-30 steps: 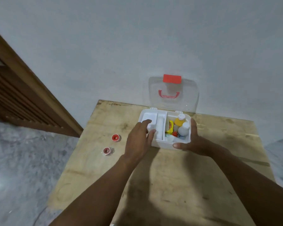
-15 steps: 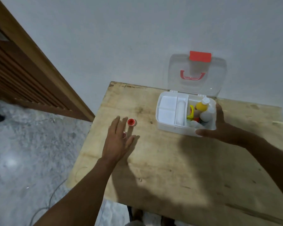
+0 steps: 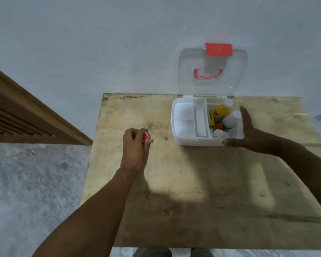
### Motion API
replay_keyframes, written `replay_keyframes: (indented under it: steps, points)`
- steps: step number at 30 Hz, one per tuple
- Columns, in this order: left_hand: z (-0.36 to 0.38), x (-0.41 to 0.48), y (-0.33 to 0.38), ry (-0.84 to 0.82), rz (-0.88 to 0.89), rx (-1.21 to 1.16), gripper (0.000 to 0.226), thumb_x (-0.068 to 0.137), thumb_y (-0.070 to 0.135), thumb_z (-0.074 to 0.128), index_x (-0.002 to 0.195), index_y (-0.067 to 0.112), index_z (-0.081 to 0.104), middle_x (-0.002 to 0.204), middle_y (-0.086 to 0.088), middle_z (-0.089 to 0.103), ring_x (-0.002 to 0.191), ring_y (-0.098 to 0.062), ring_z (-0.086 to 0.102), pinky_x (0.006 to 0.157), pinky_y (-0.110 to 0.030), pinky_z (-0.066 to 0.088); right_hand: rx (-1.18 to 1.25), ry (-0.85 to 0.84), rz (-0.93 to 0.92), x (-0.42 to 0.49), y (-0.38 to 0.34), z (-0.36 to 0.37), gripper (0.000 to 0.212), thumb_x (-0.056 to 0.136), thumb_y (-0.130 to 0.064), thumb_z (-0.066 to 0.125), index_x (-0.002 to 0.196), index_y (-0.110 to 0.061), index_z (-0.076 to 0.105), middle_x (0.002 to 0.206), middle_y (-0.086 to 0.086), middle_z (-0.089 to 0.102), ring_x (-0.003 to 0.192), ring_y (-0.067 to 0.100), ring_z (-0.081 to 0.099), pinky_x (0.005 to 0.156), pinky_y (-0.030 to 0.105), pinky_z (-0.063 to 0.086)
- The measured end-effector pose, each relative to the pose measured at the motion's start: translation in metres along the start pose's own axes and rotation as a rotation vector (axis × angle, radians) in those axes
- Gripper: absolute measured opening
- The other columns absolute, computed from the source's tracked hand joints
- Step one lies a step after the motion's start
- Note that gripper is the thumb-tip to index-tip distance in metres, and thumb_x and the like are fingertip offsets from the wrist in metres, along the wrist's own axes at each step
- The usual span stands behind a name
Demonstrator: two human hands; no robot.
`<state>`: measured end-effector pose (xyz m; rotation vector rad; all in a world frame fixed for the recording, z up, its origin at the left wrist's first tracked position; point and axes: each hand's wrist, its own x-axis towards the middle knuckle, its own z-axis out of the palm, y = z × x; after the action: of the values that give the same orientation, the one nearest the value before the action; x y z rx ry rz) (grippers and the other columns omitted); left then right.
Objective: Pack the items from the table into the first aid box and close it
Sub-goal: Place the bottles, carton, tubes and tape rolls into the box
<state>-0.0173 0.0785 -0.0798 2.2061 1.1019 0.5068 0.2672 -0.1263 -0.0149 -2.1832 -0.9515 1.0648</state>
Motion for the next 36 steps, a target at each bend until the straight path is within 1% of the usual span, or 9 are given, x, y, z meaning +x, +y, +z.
replay_keyframes:
  steps: [5,8,10,13,16,21,26,31,36]
  points:
    - [-0.011,0.018,0.027,0.031,-0.066,-0.127,0.030,0.097,0.020,0.061,0.124,0.006,0.059,0.097,0.017,0.050,0.082,0.000,0.058,0.066,0.003,0.039,-0.020,-0.039,-0.016,0.000,0.001,0.000,0.122,0.080,-0.024,0.080,0.144,-0.043,-0.022,0.139,-0.034,0.012,0.131,-0.001,0.025,0.104,0.019,0.031]
    - [-0.017,0.023,0.052,0.115,0.073,-0.103,0.040,0.096,0.017,0.059,0.134,0.007,0.056,0.119,0.000,0.053,0.098,-0.009,0.052,0.084,-0.016,0.044,0.011,-0.091,-0.034,-0.003,-0.003,-0.003,0.110,0.073,-0.042,0.084,0.142,-0.062,0.001,0.156,-0.021,0.014,0.140,0.006,0.034,0.114,0.033,0.037]
    - [-0.018,0.027,0.073,0.140,0.098,-0.145,0.039,0.093,0.009,0.061,0.132,0.008,0.059,0.118,-0.003,0.050,0.098,-0.009,0.052,0.083,-0.022,0.049,0.001,-0.101,-0.063,-0.007,-0.009,-0.003,0.098,0.075,-0.040,0.083,0.133,-0.072,0.010,0.159,-0.016,0.008,0.144,0.010,0.029,0.117,0.039,0.033]
    - [-0.015,0.032,0.108,0.128,0.090,-0.202,0.037,0.091,0.004,0.065,0.127,0.012,0.063,0.110,0.001,0.043,0.094,-0.013,0.054,0.077,-0.011,0.045,-0.026,-0.062,-0.077,-0.012,-0.015,0.000,0.120,0.076,-0.041,0.082,0.143,-0.052,-0.018,0.158,-0.017,-0.010,0.148,0.008,0.009,0.122,0.039,0.020]
    - [-0.005,0.043,0.134,0.064,0.116,-0.143,0.037,0.090,0.014,0.069,0.127,0.015,0.066,0.106,-0.001,0.051,0.092,-0.016,0.058,0.079,-0.017,0.044,-0.048,-0.022,-0.084,-0.008,-0.002,-0.001,0.144,0.065,-0.059,0.080,0.142,-0.035,-0.039,0.161,-0.013,-0.018,0.150,0.011,0.006,0.123,0.042,0.020]
    - [0.010,0.054,0.156,0.001,0.027,0.148,0.030,0.094,0.023,0.060,0.123,0.025,0.067,0.116,-0.001,0.063,0.098,-0.024,0.066,0.078,-0.028,0.048,-0.017,-0.072,-0.159,-0.001,0.004,-0.002,0.127,0.068,-0.061,0.078,0.151,-0.038,-0.015,0.158,-0.016,-0.026,0.150,0.006,0.007,0.123,0.038,0.021]
    - [0.018,0.065,0.158,-0.041,-0.080,0.298,0.018,0.091,0.022,0.049,0.093,0.022,0.067,0.089,0.000,0.064,0.084,-0.028,0.065,0.066,-0.031,0.049,0.029,-0.049,-0.170,0.003,0.008,0.000,0.142,0.066,-0.053,0.077,0.142,-0.029,-0.041,0.156,-0.015,-0.029,0.148,0.008,0.015,0.119,0.036,0.030]
    - [0.022,0.070,0.162,-0.061,-0.061,0.291,0.017,0.089,0.027,0.056,0.102,0.025,0.067,0.097,0.002,0.068,0.087,-0.025,0.065,0.070,-0.033,0.052,0.029,-0.104,-0.135,0.011,0.016,-0.005,0.145,0.065,-0.065,0.075,0.140,-0.030,-0.044,0.160,-0.015,-0.004,0.140,0.011,0.037,0.114,0.031,0.037]
    - [0.017,0.063,0.158,-0.040,-0.045,0.213,0.037,0.091,0.035,0.063,0.126,0.022,0.061,0.123,-0.003,0.061,0.102,-0.026,0.064,0.076,-0.031,0.047,-0.008,-0.110,-0.146,0.009,0.006,-0.006,0.137,0.079,-0.043,0.075,0.139,-0.019,-0.046,0.157,-0.013,0.001,0.138,0.012,0.034,0.113,0.025,0.032]
